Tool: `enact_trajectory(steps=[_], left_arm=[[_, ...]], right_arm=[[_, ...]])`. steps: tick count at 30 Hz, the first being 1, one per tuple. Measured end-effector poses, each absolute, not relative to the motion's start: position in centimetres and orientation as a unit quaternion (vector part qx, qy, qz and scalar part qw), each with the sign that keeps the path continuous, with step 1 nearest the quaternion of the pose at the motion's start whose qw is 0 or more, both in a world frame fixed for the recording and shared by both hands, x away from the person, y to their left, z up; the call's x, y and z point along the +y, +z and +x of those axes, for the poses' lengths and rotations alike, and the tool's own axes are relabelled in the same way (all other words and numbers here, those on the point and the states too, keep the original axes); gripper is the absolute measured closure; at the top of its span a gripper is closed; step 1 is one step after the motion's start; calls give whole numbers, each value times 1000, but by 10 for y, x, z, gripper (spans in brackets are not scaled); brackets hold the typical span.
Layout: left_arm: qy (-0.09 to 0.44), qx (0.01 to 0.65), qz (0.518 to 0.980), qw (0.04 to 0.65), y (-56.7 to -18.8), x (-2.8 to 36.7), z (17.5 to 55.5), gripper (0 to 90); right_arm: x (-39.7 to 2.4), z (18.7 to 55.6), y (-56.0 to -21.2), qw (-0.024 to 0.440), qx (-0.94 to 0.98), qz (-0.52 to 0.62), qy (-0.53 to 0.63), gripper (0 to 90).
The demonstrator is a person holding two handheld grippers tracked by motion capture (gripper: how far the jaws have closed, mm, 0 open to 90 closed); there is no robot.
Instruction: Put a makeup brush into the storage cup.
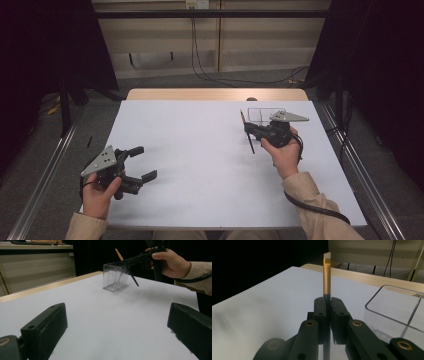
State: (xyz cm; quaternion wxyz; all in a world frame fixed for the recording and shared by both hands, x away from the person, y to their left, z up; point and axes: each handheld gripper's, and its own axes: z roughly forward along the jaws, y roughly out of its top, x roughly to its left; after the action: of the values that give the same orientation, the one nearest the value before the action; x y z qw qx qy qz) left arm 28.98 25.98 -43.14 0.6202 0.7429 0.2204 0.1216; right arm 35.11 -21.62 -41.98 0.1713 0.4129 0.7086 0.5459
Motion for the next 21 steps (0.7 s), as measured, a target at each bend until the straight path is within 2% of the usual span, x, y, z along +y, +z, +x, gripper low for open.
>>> enact_trajectory(steps=[21], left_arm=[[123, 217, 744, 619, -431, 260, 289, 28]], right_arm=[[-220, 347, -413, 191, 681, 391, 589, 841]])
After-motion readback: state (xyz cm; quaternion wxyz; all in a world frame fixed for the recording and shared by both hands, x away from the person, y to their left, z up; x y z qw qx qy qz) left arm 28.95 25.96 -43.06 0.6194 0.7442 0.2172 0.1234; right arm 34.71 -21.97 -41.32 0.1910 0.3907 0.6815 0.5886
